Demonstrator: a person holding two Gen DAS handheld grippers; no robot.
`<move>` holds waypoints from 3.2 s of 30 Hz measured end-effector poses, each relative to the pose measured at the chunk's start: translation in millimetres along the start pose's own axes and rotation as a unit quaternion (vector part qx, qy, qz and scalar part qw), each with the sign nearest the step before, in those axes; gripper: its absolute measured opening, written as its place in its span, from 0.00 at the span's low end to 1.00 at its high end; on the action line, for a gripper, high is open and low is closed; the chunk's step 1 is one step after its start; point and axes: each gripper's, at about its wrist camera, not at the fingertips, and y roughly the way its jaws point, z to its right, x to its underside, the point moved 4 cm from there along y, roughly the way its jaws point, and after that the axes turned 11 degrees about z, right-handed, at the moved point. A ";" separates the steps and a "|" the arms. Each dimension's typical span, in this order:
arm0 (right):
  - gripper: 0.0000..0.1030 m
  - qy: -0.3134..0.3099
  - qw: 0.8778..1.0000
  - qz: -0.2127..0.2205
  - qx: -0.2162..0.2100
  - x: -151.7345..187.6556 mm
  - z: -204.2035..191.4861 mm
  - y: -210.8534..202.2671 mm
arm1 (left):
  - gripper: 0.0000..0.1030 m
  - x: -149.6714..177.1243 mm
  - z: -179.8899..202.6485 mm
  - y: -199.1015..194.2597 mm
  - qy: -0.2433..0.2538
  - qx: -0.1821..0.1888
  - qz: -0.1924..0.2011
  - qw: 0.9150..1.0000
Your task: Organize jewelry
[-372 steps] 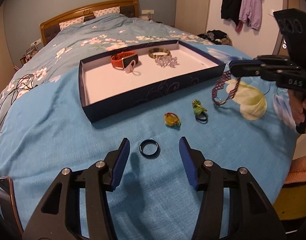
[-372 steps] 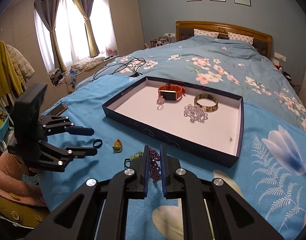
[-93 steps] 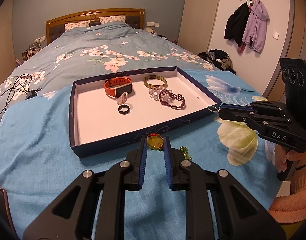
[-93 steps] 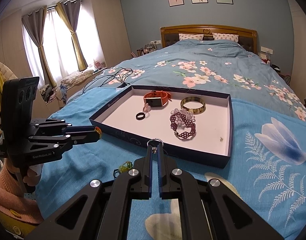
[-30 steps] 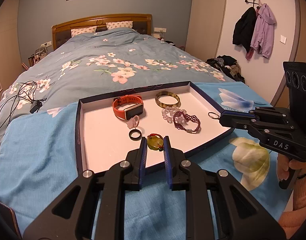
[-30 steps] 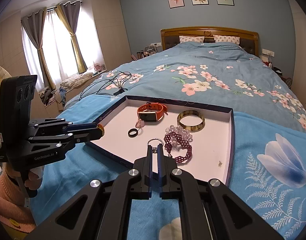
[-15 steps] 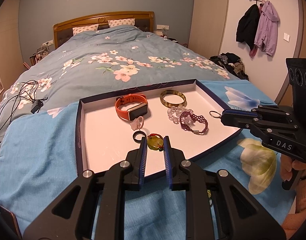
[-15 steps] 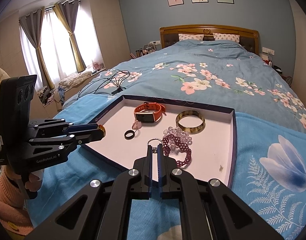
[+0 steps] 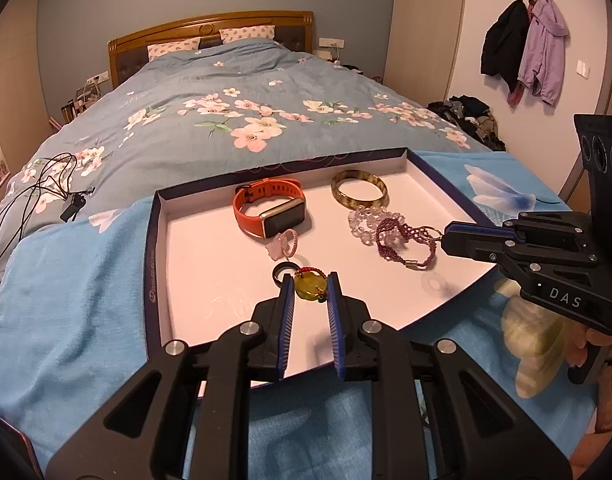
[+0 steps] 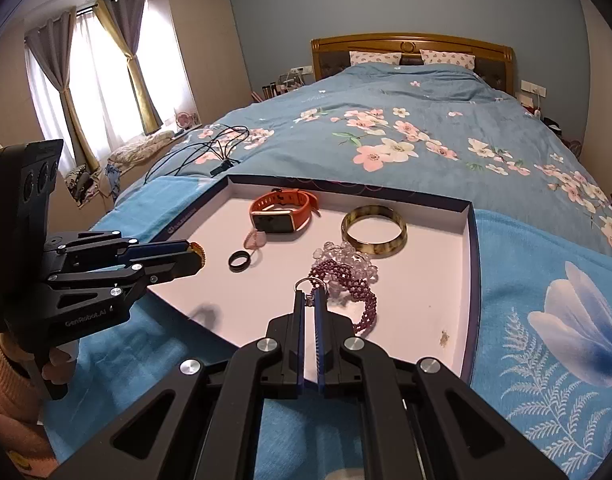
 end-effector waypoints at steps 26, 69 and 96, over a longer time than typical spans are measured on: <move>0.07 0.004 0.999 -0.029 0.023 2.1 8.0 19.9 | 0.25 4.7 -13.8 21.1 -0.031 -0.001 -0.015 0.999; 0.06 -0.020 0.996 -0.056 -0.068 53.5 -39.6 -38.6 | 0.35 62.8 64.8 -40.7 0.075 0.108 -0.040 0.990; 0.01 -0.035 0.995 -0.064 -0.071 54.0 -56.4 -23.3 | 0.16 70.4 40.0 -40.9 0.030 0.102 -0.055 0.993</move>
